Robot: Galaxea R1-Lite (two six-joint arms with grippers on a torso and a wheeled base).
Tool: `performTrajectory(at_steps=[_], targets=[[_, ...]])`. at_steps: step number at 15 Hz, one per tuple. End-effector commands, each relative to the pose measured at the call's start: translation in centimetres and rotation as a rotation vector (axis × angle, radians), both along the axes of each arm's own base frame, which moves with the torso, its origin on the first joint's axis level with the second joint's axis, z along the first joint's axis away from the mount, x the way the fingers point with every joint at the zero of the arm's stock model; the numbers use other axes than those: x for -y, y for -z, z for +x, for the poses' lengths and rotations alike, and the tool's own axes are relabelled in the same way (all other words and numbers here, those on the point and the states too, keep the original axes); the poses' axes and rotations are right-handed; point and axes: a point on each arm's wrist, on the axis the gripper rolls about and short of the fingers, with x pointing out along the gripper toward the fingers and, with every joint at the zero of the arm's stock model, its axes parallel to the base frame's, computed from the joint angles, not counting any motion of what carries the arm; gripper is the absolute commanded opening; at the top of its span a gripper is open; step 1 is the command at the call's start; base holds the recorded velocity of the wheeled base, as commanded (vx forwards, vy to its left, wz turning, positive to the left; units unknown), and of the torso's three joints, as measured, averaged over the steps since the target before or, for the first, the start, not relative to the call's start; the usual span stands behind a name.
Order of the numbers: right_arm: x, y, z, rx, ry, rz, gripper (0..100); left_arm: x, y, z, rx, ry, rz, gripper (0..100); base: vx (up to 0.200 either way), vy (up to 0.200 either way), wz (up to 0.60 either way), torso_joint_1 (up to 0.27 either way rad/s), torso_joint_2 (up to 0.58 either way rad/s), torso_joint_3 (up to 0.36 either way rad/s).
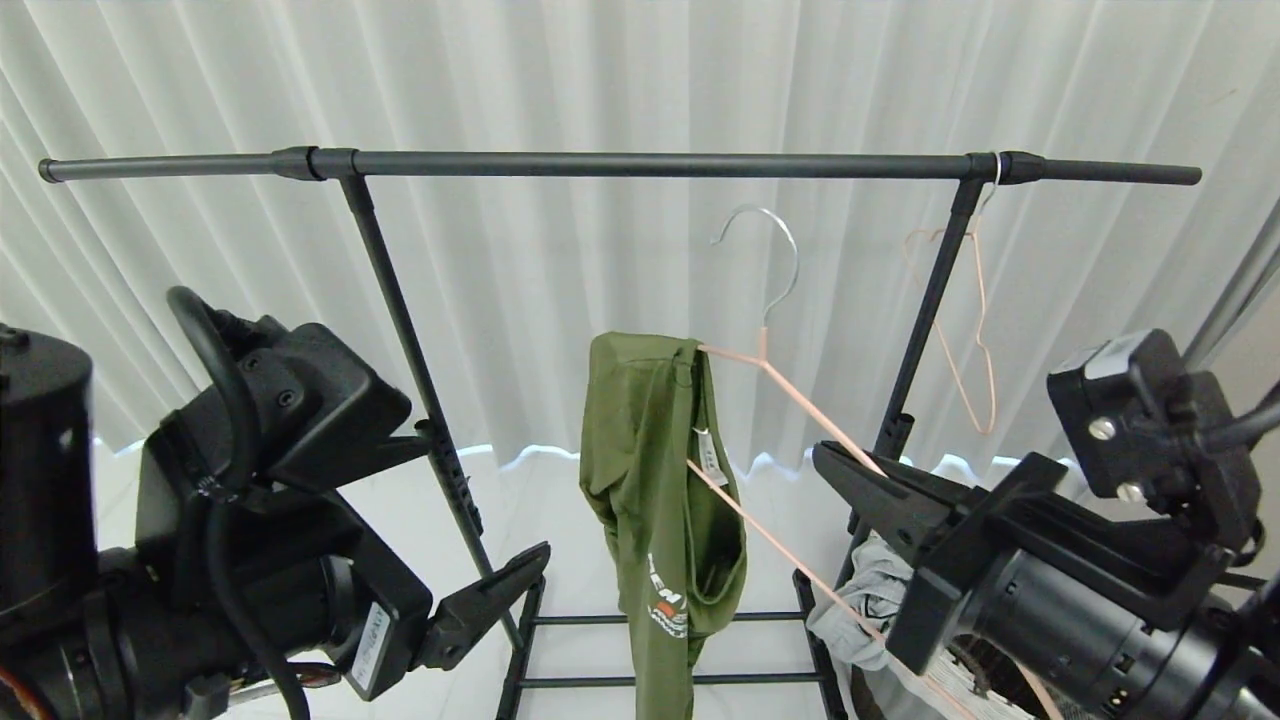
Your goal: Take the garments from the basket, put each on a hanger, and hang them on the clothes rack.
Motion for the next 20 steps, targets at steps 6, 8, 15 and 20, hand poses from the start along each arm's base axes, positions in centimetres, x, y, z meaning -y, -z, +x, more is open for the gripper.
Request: performTrajectory(at_steps=[6, 8, 15, 20], targets=[[3.6, 1.8, -4.1, 0.075, -0.183, -0.090, 0, -1.4, -0.4, 2.0, 0.117, 0.324, 0.051, 100, 0.000, 0.000, 0.00, 0.000, 0.00, 0.000], [3.5, 1.9, -4.7, 0.078, -0.216, -0.094, 0, -0.9, 0.1, 2.5, 0.100, 0.391, 0.061, 100, 0.000, 0.000, 0.00, 0.000, 0.00, 0.000], [3.2, 1.9, -4.8, 0.075, -0.234, -0.094, 0, 1.1, 0.6, 5.8, 0.096, 0.487, 0.090, 100, 0.000, 0.000, 0.00, 0.000, 0.00, 0.000], [4.5, 1.6, -0.9, 0.115, -0.240, -0.114, 0, 1.6, 0.2, 8.7, 0.109, 0.473, 0.078, 100, 0.000, 0.000, 0.00, 0.000, 0.00, 0.000]])
